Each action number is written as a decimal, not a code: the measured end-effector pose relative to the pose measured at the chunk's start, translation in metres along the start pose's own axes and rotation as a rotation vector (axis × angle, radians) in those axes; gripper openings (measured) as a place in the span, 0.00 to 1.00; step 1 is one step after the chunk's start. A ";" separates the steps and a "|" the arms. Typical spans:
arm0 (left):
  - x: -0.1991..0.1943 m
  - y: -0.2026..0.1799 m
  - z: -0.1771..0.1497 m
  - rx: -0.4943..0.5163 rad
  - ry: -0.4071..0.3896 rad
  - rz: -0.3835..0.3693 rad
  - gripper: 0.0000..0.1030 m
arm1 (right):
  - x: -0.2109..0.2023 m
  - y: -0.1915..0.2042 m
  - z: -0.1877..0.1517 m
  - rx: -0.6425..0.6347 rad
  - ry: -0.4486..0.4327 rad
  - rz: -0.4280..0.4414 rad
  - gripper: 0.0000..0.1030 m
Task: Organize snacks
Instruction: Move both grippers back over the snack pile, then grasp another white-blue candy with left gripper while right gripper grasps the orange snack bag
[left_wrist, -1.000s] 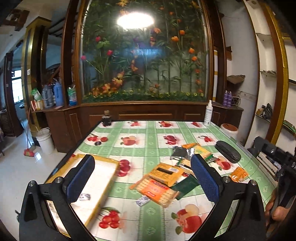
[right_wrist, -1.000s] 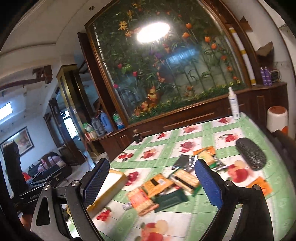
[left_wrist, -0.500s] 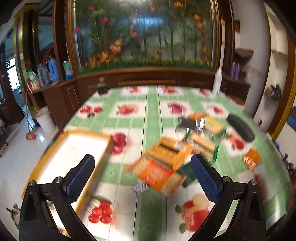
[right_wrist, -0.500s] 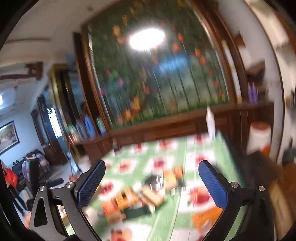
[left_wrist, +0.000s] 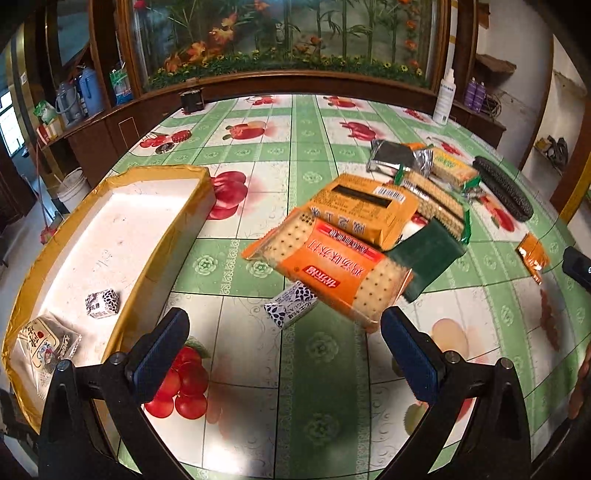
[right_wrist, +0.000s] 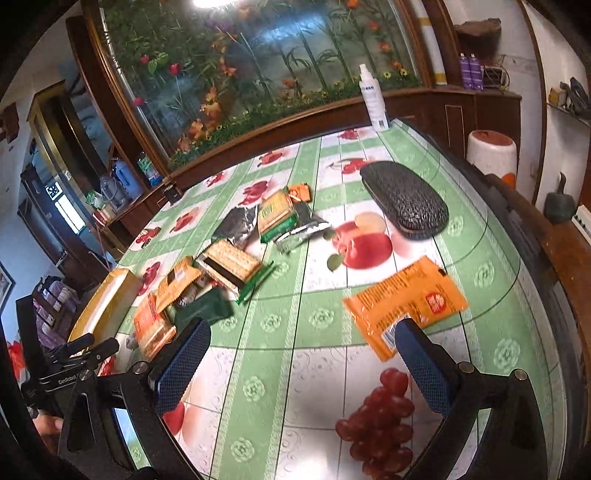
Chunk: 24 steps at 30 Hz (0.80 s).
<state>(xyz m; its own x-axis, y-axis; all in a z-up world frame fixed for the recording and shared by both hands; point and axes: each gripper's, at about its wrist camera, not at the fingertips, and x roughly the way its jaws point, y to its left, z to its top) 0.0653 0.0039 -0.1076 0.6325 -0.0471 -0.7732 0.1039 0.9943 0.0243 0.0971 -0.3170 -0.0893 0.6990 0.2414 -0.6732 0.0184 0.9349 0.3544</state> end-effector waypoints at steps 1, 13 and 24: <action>0.003 -0.001 0.001 0.009 0.006 0.003 1.00 | 0.001 -0.001 -0.002 0.002 0.005 0.000 0.98; 0.027 -0.010 0.009 0.121 0.034 -0.008 1.00 | 0.027 -0.025 -0.006 0.063 0.095 -0.064 0.98; 0.032 0.003 0.006 0.060 0.091 -0.179 0.76 | 0.068 -0.031 0.028 0.056 0.114 -0.173 0.98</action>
<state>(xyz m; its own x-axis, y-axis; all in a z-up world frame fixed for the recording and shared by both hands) 0.0901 0.0053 -0.1284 0.5284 -0.2112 -0.8223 0.2555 0.9632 -0.0832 0.1639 -0.3368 -0.1284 0.5964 0.1100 -0.7951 0.1729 0.9497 0.2611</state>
